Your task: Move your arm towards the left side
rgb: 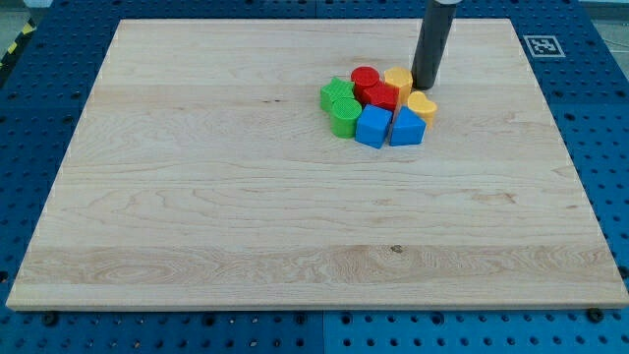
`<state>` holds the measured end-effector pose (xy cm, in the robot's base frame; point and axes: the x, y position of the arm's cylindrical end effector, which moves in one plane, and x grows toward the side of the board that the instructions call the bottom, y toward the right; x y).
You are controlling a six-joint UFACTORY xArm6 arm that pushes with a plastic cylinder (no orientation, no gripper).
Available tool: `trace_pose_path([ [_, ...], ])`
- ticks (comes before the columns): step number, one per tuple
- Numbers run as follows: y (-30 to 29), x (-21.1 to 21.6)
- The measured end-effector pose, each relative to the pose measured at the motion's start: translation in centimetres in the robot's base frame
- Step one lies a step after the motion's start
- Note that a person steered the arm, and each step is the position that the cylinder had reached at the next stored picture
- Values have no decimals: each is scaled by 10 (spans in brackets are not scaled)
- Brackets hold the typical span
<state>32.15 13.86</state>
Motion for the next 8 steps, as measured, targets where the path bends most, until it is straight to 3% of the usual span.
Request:
trace_pose_path([
  [5, -40, -21],
  [8, 19, -9],
])
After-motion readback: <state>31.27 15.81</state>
